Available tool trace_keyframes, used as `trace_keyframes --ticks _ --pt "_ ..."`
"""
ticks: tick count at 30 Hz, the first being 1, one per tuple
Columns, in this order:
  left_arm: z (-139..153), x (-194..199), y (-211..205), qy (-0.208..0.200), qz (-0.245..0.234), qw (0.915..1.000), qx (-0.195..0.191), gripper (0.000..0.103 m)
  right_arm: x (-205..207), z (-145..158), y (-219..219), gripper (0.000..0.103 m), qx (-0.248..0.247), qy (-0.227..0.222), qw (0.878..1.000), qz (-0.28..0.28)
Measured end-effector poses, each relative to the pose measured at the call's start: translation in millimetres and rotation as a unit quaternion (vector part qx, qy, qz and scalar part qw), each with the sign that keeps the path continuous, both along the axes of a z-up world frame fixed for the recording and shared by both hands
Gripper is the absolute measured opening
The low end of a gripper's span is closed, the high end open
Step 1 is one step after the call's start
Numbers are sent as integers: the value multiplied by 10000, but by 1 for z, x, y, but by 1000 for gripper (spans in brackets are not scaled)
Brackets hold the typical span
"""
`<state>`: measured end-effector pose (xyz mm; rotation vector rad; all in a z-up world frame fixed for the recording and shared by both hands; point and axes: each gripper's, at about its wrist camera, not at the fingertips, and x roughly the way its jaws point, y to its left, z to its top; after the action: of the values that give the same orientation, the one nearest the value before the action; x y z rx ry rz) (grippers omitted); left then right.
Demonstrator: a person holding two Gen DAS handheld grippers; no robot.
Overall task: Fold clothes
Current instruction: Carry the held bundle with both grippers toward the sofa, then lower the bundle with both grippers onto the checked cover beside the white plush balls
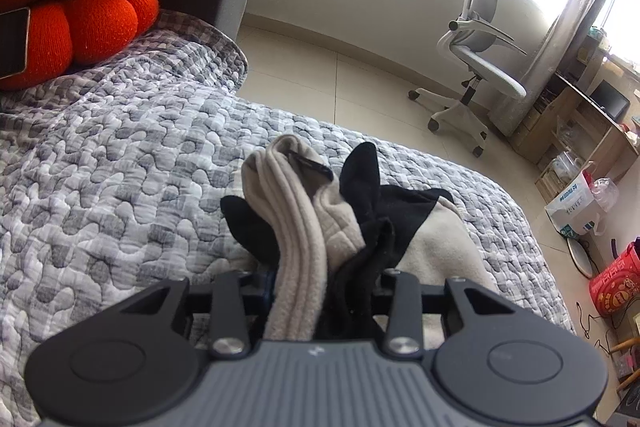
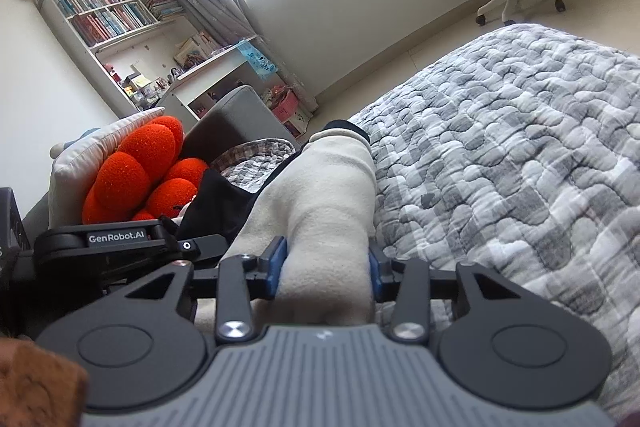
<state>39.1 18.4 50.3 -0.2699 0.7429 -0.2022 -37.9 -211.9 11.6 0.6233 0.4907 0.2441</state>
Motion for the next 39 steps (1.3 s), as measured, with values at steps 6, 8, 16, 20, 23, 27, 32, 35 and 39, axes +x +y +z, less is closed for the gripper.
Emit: trace_keyframes --ticks 6,8,16,20,23,27,32,35,39 --pt "14 -7 13 -177 38 9994 -305 37 -3 22 13 41 -222 -241 9994 -138" --pt "20 -10 19 -204 119 9986 -465 37 -3 31 18 41 -287 -366 9988 -176" --pt "43 -27 54 -532 595 9926 -918 37 2 65 50 40 -670 -846 9942 7" --pt "47 -36 72 -527 869 9879 -1173 37 2 77 68 40 -866 -1082 9903 76" --pt "50 -41 82 -554 1032 9853 -1243 37 6 80 76 40 -850 -1149 9897 114" --pt "53 -43 100 -555 1233 9832 -1223 37 11 81 90 40 -836 -1148 9895 256" --pt "52 -54 143 -437 1829 9707 -1495 37 24 84 122 39 -779 -1126 9882 690" --pt "61 -69 163 -632 2219 9650 -1243 37 29 88 149 39 -744 -1128 9854 1035" --pt "71 -96 197 -901 2833 9490 -1048 37 35 98 193 39 -711 -1198 9766 1642"
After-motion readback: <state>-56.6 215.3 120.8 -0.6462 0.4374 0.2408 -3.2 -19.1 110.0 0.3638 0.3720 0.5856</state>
